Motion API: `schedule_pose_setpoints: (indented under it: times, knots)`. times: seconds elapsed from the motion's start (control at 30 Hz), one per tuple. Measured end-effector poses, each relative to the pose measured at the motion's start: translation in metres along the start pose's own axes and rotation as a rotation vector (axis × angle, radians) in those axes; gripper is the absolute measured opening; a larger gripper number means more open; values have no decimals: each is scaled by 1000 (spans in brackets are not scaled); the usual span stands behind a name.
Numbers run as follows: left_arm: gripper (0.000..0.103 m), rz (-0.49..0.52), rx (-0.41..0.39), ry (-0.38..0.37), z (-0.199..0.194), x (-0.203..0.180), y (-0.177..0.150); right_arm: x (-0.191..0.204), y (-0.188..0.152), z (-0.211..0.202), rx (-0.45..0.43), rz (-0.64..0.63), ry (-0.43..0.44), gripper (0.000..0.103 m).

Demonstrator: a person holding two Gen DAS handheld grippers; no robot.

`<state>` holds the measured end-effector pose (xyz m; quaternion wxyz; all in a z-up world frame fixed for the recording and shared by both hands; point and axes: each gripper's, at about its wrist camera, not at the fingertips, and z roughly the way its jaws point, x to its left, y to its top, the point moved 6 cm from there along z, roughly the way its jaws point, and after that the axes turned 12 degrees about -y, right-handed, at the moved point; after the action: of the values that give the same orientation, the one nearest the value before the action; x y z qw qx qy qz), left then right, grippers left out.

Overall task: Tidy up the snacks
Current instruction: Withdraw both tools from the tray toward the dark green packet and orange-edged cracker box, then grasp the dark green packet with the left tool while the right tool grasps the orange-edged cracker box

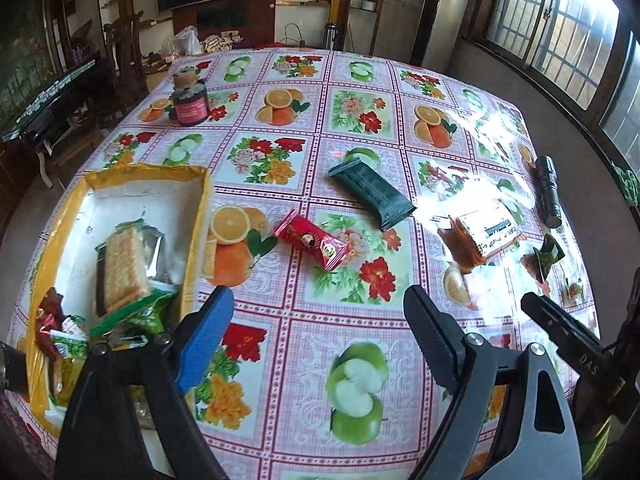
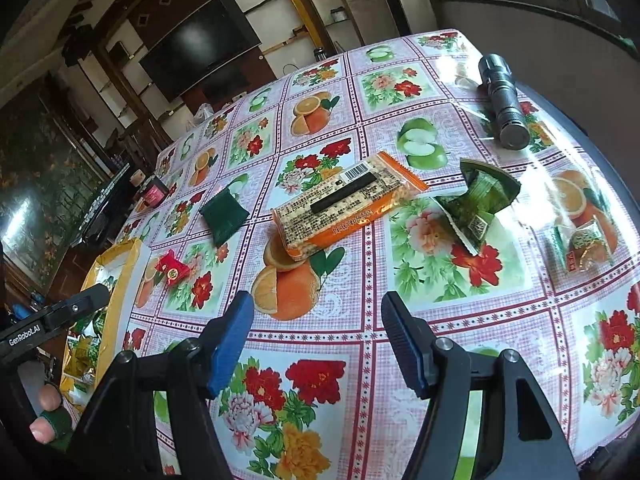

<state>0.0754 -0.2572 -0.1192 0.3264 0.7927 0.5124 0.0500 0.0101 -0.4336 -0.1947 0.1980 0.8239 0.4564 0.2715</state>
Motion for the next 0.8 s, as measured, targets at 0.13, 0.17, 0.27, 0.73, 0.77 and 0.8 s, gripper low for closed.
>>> schedule_pose_setpoints:
  times: [0.13, 0.17, 0.27, 0.73, 0.77, 0.8]
  knots:
    - [87, -55, 30, -18, 30, -7, 27, 9, 13, 23, 33, 54, 0, 67]
    - [87, -63, 35, -19, 39, -9, 33, 11, 17, 27, 37, 62, -15, 67]
    - [87, -77, 42, 21, 64, -12, 50, 15, 29, 46, 63, 95, -67, 70]
    - [90, -133, 153, 129, 163, -10, 81, 17, 65, 84, 55, 65, -280, 74]
    - [90, -112, 146, 130, 166, -12, 83, 17, 66, 85, 51, 54, -285, 74]
    - [90, -88, 141, 124, 168, -15, 84, 18, 67, 87, 48, 38, -294, 76]
